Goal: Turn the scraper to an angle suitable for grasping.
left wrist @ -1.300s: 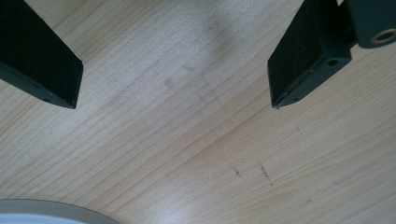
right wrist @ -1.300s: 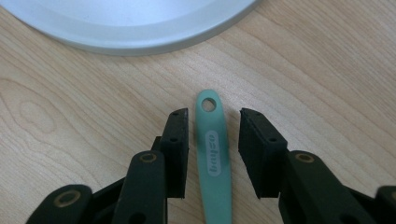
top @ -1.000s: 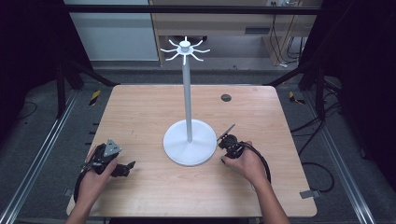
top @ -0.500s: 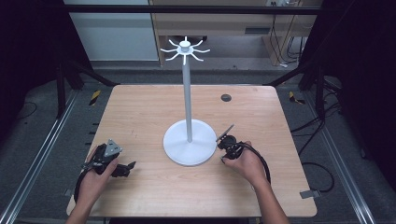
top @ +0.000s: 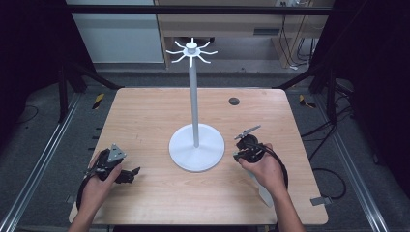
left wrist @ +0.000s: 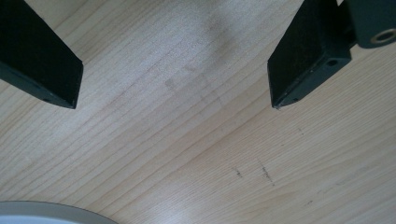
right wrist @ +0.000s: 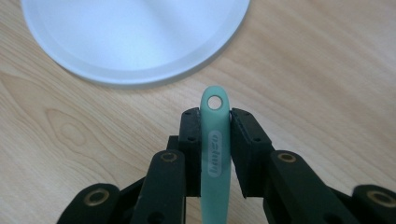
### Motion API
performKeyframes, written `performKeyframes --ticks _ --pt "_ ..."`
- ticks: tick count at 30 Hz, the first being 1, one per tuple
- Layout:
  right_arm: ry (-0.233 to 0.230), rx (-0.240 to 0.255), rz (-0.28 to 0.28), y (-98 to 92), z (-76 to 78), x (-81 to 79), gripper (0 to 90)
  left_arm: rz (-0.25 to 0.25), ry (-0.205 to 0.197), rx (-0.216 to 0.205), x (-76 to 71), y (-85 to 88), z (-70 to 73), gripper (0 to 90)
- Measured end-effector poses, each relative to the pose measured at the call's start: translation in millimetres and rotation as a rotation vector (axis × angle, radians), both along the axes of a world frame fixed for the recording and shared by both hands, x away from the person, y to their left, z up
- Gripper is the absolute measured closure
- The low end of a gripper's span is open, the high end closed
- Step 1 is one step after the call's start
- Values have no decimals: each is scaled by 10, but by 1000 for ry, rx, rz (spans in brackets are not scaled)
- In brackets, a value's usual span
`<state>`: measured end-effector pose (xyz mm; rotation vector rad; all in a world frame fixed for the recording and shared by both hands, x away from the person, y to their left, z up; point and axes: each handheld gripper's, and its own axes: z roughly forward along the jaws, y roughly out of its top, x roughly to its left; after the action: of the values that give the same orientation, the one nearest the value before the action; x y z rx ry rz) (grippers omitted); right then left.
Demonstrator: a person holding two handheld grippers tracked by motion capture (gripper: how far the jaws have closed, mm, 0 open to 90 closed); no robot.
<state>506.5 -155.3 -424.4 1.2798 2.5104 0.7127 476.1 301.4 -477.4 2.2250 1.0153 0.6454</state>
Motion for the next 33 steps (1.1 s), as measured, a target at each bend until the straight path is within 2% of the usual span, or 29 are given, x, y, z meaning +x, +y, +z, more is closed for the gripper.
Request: performKeyframes --ticks 4,10,14,19,27,33 --pt "-81 75 -30 -149 219 -107 751 0 1 2 2 -2 -2 31" --pt "-157 109 -54 -280 378 -191 753 2 2 3 -2 2 -1 31" --pt "-187 142 -68 -341 470 -230 753 3 2 3 -1 7 0 31" --pt "-219 158 -80 -382 599 -272 754 4 2 2 -2 9 1 31" --pt "-286 180 -75 -397 857 -336 754 4 2 2 -3 10 1 31" --pt "-328 205 -73 -392 981 -348 753 4 1 1 -3 12 1 31"
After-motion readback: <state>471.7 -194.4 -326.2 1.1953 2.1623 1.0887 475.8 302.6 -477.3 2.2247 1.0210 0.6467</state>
